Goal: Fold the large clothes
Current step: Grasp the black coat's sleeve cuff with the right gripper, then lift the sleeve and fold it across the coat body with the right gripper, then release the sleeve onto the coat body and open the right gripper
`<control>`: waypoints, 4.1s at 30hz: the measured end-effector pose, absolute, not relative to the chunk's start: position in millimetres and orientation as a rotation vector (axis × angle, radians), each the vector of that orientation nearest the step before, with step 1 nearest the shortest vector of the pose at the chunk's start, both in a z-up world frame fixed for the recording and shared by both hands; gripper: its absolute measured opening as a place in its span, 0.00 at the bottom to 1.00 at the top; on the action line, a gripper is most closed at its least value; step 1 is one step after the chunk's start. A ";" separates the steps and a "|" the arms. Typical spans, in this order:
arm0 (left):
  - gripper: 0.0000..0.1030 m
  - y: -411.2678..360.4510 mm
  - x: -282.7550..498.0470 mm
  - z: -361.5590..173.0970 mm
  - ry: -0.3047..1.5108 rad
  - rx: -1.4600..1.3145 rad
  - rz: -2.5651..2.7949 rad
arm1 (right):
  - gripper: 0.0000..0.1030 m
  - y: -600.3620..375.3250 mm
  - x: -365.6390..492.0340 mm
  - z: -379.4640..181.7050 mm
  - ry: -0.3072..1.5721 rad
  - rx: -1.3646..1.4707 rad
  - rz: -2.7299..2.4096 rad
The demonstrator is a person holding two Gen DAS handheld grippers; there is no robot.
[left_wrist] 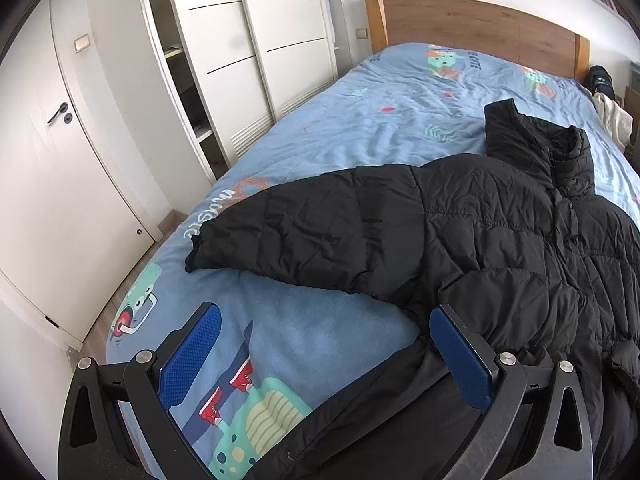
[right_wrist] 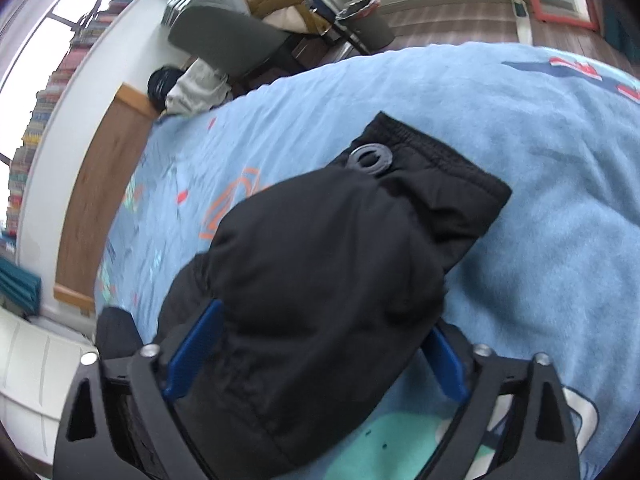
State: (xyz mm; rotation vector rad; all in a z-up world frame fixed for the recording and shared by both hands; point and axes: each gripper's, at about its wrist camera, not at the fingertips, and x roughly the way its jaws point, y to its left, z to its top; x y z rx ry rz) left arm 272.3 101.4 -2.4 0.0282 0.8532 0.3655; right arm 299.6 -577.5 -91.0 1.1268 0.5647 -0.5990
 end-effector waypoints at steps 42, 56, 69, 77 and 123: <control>0.99 190.4 190.1 31.9 0.745 -0.150 0.240 | 0.11 -176.6 390.8 66.4 0.708 0.435 0.135; 0.99 220.1 179.7 50.2 0.769 -0.142 0.159 | 0.15 -105.6 372.4 -26.2 0.936 0.267 0.051; 0.99 186.2 188.5 46.0 0.877 -0.167 0.141 | 0.59 -101.9 345.2 -6.5 0.940 0.235 0.179; 0.99 64.1 246.2 34.8 0.870 -0.105 0.018 | 0.59 -191.6 331.9 38.3 0.838 0.195 0.113; 0.97 -30.7 317.9 -36.4 0.848 -0.040 -0.009 | 0.59 -235.5 367.4 -9.6 0.927 -0.001 -0.018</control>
